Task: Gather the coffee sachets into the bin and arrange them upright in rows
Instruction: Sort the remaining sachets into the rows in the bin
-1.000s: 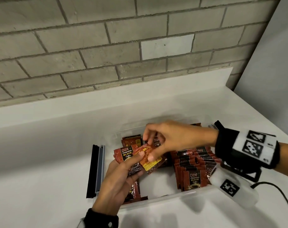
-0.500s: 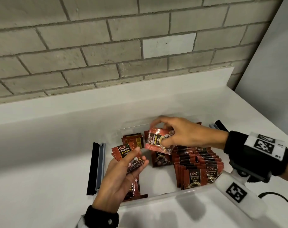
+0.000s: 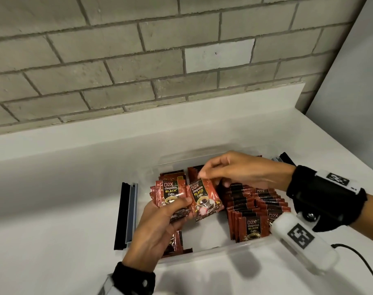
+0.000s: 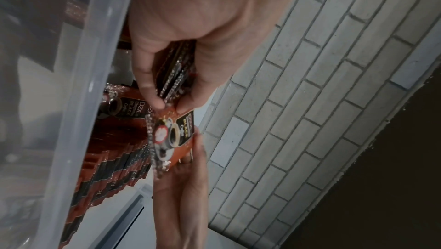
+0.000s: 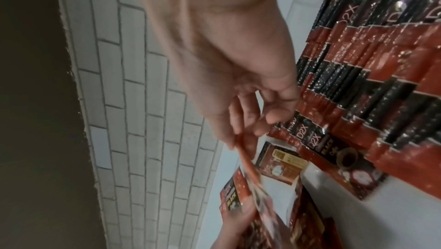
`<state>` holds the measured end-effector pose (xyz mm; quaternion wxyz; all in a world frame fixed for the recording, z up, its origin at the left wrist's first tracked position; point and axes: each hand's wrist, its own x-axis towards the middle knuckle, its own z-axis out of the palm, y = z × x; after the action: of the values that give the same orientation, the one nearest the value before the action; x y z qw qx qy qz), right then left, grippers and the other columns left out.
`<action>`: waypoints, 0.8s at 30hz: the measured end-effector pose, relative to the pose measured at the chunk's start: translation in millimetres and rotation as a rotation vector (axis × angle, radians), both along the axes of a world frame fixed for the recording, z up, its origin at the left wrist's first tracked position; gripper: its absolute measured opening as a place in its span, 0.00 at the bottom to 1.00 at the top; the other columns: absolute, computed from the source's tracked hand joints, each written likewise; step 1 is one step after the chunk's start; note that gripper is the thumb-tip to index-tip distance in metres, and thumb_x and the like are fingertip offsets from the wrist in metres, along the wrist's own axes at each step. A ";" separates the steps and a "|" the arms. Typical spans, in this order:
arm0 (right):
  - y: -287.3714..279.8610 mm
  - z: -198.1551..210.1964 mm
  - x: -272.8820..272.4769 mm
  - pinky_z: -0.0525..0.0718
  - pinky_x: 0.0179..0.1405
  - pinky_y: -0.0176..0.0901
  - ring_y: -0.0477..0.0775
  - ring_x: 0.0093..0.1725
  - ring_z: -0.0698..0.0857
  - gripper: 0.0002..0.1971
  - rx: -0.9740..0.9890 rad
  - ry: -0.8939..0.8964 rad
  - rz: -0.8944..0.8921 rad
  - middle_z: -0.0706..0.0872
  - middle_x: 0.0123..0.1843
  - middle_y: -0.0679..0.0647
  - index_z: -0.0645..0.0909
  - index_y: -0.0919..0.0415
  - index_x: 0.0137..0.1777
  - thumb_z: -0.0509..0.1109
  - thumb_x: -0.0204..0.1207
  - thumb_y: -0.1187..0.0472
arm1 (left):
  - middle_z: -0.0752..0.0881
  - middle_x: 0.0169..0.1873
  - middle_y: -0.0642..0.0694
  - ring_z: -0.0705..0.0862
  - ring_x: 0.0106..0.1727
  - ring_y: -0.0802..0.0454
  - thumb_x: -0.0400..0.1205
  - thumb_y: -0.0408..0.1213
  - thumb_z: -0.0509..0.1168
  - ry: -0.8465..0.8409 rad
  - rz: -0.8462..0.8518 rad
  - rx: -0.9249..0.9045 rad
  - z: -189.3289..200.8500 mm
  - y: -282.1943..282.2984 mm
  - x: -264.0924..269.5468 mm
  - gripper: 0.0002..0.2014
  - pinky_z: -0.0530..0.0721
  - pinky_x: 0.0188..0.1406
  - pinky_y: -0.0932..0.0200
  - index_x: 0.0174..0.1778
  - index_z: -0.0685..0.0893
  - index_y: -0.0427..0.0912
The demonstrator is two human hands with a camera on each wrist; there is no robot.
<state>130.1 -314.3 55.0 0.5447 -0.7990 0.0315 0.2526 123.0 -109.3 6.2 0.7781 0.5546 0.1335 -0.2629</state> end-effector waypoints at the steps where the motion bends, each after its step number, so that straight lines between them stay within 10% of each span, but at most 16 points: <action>1: -3.2 -1.4 0.7 0.77 0.42 0.33 0.40 0.42 0.82 0.06 -0.014 -0.009 0.004 0.87 0.41 0.39 0.86 0.51 0.50 0.71 0.76 0.56 | 0.92 0.45 0.37 0.91 0.45 0.45 0.70 0.22 0.73 -0.009 -0.001 0.012 0.6 -0.2 -0.5 0.13 0.88 0.32 0.58 0.50 0.86 0.33; 11: -24.7 -22.7 2.7 0.76 0.61 0.35 0.34 0.48 0.88 0.05 -0.240 -0.173 0.086 0.91 0.43 0.37 0.89 0.52 0.48 0.76 0.74 0.56 | 0.89 0.44 0.32 0.89 0.44 0.43 0.68 0.24 0.74 0.008 0.080 -0.024 -3.1 4.4 2.0 0.14 0.91 0.42 0.53 0.49 0.85 0.25; 16: -16.5 -27.7 9.2 0.74 0.44 0.21 0.31 0.43 0.85 0.05 -0.370 -0.308 0.113 0.90 0.45 0.39 0.90 0.53 0.47 0.77 0.73 0.56 | 0.86 0.46 0.30 0.87 0.47 0.42 0.74 0.25 0.71 0.030 0.041 -0.030 -1.5 2.3 2.3 0.14 0.91 0.44 0.53 0.53 0.83 0.20; 24: -8.2 -25.8 20.3 0.80 0.51 0.34 0.45 0.48 0.87 0.05 -0.549 -0.324 0.210 0.91 0.46 0.49 0.90 0.59 0.47 0.76 0.73 0.61 | 0.87 0.48 0.29 0.90 0.46 0.41 0.78 0.25 0.64 0.131 0.101 -0.084 -0.8 1.5 4.1 0.11 0.91 0.43 0.48 0.56 0.78 0.27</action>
<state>150.3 -322.6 29.2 0.2779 -0.9447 -0.0713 0.1591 127.1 -107.7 5.3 0.8028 0.4955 0.2007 -0.2642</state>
